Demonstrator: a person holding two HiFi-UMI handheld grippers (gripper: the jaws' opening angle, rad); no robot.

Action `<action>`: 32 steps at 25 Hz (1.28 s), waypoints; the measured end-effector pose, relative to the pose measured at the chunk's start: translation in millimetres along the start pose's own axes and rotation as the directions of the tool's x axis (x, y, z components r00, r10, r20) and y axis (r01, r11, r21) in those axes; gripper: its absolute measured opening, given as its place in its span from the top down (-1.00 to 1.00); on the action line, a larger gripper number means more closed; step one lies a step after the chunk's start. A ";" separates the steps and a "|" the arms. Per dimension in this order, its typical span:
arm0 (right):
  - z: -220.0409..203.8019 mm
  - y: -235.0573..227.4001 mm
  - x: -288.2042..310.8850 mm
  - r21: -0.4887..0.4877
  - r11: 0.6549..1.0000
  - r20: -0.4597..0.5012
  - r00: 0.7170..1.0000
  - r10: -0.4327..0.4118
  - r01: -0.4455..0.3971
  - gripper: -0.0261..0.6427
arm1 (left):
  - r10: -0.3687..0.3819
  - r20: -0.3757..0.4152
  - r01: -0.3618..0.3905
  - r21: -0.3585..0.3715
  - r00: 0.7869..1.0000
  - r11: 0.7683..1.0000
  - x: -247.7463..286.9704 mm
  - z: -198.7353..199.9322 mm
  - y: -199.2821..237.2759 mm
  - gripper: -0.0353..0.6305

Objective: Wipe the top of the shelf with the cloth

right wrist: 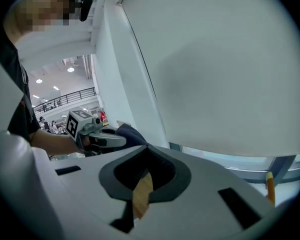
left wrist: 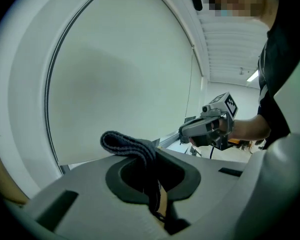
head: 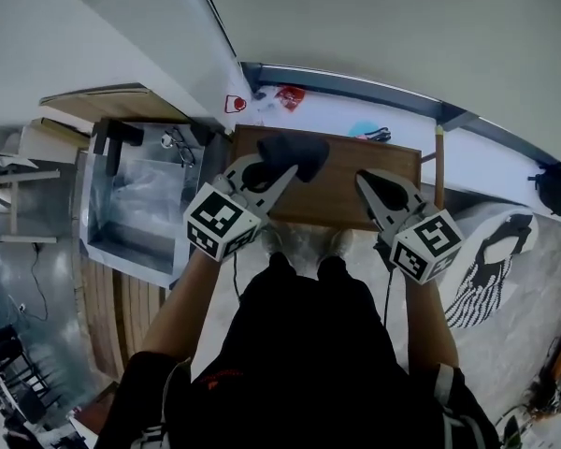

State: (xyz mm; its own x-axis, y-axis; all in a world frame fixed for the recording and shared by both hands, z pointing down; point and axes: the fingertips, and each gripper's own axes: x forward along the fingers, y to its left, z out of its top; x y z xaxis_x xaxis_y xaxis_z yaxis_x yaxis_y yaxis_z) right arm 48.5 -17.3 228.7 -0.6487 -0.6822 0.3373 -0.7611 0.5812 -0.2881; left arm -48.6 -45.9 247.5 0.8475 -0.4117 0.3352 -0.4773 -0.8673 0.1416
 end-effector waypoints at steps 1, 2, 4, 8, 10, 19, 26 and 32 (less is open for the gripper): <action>3.1 4.4 1.5 -0.008 1.000 0.004 1.000 0.002 -0.002 0.91 | 0.003 0.007 -0.003 -0.006 1.000 1.000 -5.5 0.3 0.8 0.79; 6.4 8.7 2.7 -0.017 1.000 0.008 1.000 0.002 -0.002 0.91 | 0.008 0.013 -0.008 -0.012 1.000 1.000 -11.0 0.5 2.1 0.79; 13.2 16.2 4.2 -0.034 0.999 0.018 1.000 0.003 -0.002 0.91 | 0.022 0.020 -0.021 -0.020 1.000 1.000 -21.1 0.6 5.2 0.79; 21.7 29.5 8.7 -0.053 0.999 0.025 1.000 0.007 -0.005 0.91 | 0.045 0.037 -0.044 -0.021 0.998 0.999 -40.9 2.1 12.0 0.79; 23.7 35.1 11.6 -0.060 0.998 0.024 1.000 0.008 -0.007 0.91 | 0.054 0.046 -0.054 -0.012 0.997 0.998 -49.6 4.0 15.1 0.79; 33.4 69.9 34.8 -0.096 0.994 0.032 0.998 0.046 -0.043 0.91 | 0.087 0.069 -0.087 0.008 0.994 0.996 -82.4 10.1 27.7 0.79; 36.4 95.8 52.8 -0.124 0.989 0.025 0.997 0.079 -0.075 0.91 | 0.105 0.089 -0.107 0.018 0.991 0.994 -105.1 11.5 33.2 0.79; 36.5 103.9 60.3 -0.132 0.987 0.015 0.996 0.090 -0.087 0.91 | 0.109 0.089 -0.112 0.024 0.990 0.993 -112.8 8.0 35.2 0.79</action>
State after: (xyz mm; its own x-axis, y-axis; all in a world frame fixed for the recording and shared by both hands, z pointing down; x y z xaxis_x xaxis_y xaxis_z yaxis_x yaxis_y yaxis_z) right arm -69.7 -14.3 186.4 -0.7145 -0.6337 0.2965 -0.6950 0.6918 -0.1960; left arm -159.1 -32.2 207.2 0.8076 -0.5270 0.2646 -0.5631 -0.8224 0.0810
